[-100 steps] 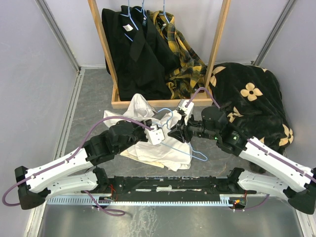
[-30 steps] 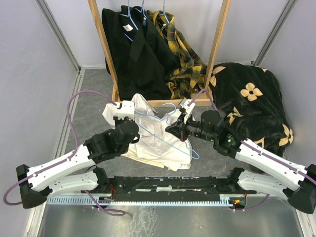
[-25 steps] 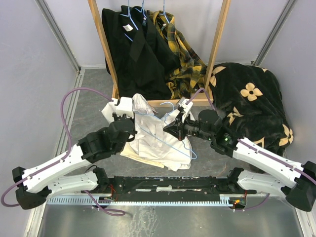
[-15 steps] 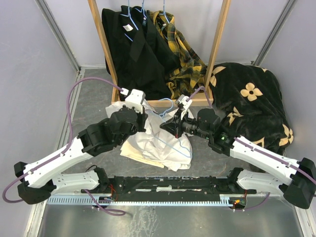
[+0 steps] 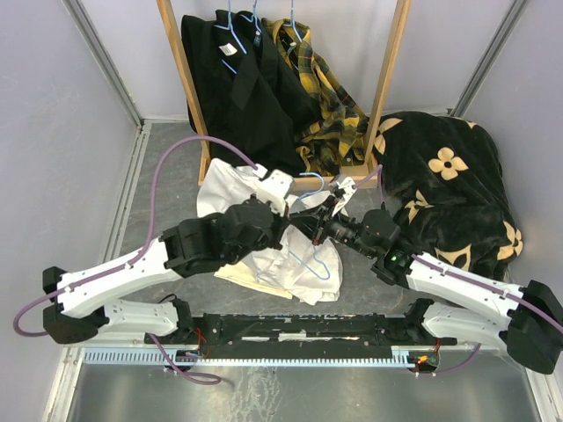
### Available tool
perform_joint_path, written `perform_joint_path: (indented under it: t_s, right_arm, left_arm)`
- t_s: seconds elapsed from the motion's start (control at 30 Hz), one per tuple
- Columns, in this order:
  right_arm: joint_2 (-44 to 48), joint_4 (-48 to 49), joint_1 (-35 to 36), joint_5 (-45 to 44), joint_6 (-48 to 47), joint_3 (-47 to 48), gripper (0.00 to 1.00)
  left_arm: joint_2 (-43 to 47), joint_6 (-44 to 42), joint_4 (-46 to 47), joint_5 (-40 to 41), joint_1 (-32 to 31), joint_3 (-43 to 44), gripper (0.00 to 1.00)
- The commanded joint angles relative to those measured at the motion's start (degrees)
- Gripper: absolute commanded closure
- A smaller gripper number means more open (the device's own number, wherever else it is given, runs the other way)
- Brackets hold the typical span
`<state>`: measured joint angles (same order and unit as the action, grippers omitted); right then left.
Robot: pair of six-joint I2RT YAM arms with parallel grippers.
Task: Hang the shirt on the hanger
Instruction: Hang the shirt on the hanger.
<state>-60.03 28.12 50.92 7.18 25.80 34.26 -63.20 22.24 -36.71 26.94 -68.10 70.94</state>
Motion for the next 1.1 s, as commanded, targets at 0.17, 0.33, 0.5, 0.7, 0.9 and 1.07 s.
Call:
perform_joint_path:
  t_s: [0.17, 0.33, 0.5, 0.7, 0.9, 1.07]
  right_arm:
    - [5.21, 25.25, 0.05, -3.09, -6.7, -3.77, 1.0]
    - [6.43, 30.31, 0.06, -3.46, -10.66, -3.22, 1.0]
    - [6.7, 32.98, -0.03, -6.9, -14.21, 1.47, 1.0]
    - [8.56, 27.05, -1.33, -6.95, -20.42, 11.31, 1.0]
    - [13.9, 1.26, -3.76, -0.01, -24.45, 24.51, 1.0]
    - [18.26, -3.49, -3.77, 1.04, -21.14, 18.39, 1.0]
  left_arm:
    - [-8.21, -2.37, -8.12, 19.23, -12.17, 13.65, 0.9]
    - [-8.59, -7.17, -8.09, 20.71, -12.32, 20.99, 0.48]
    - [-8.41, -18.12, -8.28, 24.69, -12.38, 29.03, 0.16]
    - [-6.04, -24.34, -8.62, 20.73, -12.32, 38.25, 0.16]
    - [-0.47, -25.75, -10.57, 15.21, -12.35, 39.78, 0.14]
    - [1.94, -28.95, -14.07, 9.04, -12.27, 40.74, 0.09]
